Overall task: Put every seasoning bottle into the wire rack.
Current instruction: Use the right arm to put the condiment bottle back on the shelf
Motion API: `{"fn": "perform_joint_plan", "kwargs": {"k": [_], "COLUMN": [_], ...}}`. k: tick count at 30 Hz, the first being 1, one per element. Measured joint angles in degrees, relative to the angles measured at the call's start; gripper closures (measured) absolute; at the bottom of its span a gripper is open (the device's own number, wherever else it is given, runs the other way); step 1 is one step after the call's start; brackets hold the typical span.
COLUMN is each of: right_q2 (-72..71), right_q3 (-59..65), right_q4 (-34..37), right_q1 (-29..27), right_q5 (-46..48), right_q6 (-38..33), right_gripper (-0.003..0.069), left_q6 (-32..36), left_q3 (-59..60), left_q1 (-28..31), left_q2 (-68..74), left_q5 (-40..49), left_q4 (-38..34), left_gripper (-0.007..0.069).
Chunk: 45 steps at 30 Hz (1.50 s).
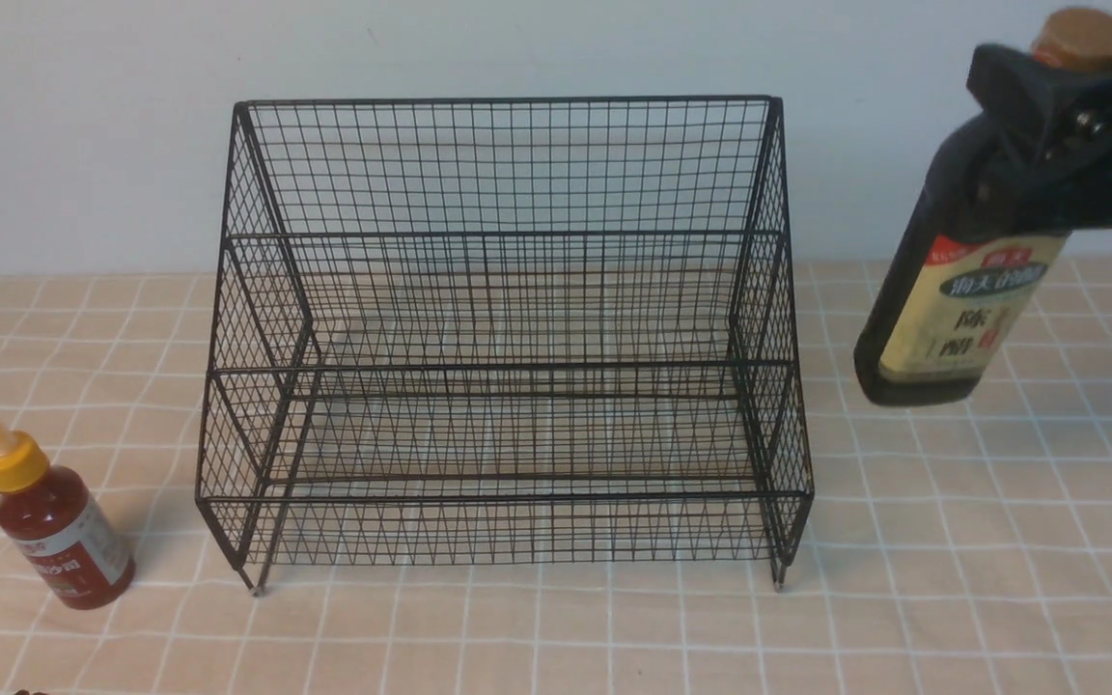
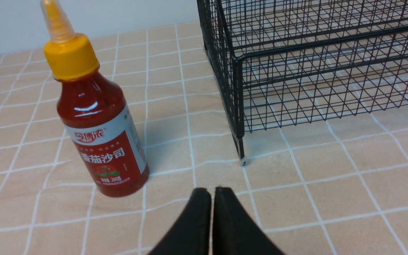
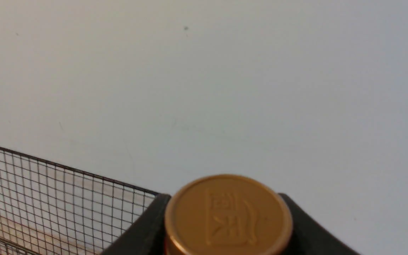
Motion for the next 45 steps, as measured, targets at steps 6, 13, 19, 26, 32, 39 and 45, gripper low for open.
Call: {"fn": "perform_joint_plan", "kwargs": {"k": [6, 13, 19, 26, 32, 39, 45], "right_q2": [0.0, 0.9, 5.8, 13.2, 19.2, 21.0, 21.0], "right_q3": [-6.6, -9.7, -9.9, -9.9, -9.9, -9.9, -9.9], "right_q4": [-0.8, -0.8, -0.8, -0.6, 0.5, 10.5, 21.9], "right_q1": [0.4, 8.0, 12.6, 13.2, 13.2, 13.2, 13.2], "right_q5": [7.3, 6.3, -1.2, -12.2, -18.3, -17.9, -16.0], "right_q6": [0.5, 1.4, 1.6, 1.6, 1.6, -4.4, -11.7], "right_gripper": [0.0341, 0.0341, 0.0341, 0.0341, 0.0341, 0.0341, 0.0341], "left_q6": [0.0, 0.0, 0.0, 0.0, 0.0, 0.0, 0.0], "left_q3": [0.0, 0.0, 0.0, 0.0, 0.0, 0.0, 0.0], "left_q1": [0.0, 0.0, 0.0, 0.0, 0.0, 0.0, 0.0], "left_q2": [0.0, 0.0, 0.0, 0.0, 0.0, 0.0, 0.0], "left_q5": [0.0, 0.0, 0.0, 0.0, 0.0, 0.0, 0.0], "left_q4": [0.0, 0.0, 0.0, 0.0, 0.0, 0.0, 0.0], "left_gripper": [0.0631, 0.0631, 0.0631, 0.0631, 0.0631, 0.0631, 0.0631]}}
